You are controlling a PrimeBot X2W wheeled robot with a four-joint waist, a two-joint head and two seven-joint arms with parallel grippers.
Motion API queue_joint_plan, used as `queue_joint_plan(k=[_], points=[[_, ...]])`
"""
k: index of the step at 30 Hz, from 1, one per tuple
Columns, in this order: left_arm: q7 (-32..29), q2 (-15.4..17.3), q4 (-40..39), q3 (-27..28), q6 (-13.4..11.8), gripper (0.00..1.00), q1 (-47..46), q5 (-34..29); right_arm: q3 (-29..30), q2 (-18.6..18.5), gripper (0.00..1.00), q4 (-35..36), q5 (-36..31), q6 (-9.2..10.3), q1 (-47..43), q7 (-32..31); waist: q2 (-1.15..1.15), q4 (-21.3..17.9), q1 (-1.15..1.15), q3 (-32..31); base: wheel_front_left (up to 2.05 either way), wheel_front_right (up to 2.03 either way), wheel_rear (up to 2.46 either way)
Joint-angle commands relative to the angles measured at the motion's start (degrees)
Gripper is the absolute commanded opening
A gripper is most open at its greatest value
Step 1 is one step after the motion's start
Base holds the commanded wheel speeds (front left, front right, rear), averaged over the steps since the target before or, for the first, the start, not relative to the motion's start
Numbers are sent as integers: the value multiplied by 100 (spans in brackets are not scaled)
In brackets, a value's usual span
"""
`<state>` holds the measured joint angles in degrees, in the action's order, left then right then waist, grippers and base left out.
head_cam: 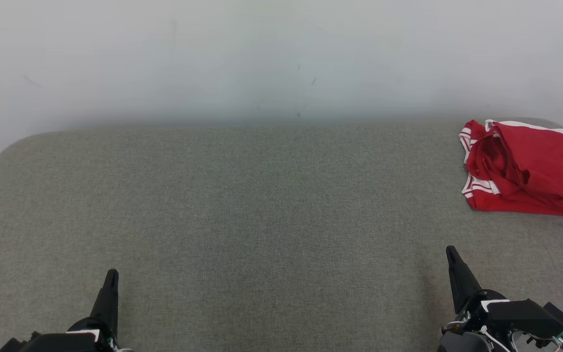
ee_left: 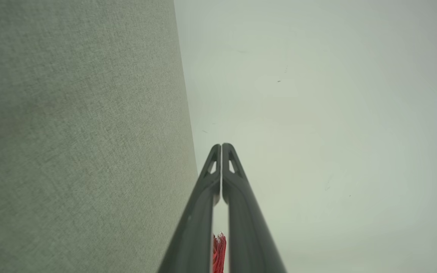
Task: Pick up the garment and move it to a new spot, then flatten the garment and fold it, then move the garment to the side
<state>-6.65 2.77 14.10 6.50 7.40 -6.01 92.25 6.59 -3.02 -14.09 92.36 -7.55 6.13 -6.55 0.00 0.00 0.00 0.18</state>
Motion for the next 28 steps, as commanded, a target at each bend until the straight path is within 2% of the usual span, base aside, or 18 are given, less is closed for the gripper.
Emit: queue_joint_plan(k=[1,28], points=[[-2,19,1,10,18,0,-56,30,1,26,0,13,8,12,25,-19,0,0,0,0,0,0,0],[-1,19,1,9,18,0,-54,28,-1,25,0,13,10,12,24,-18,0,0,0,0,0,0,0]])
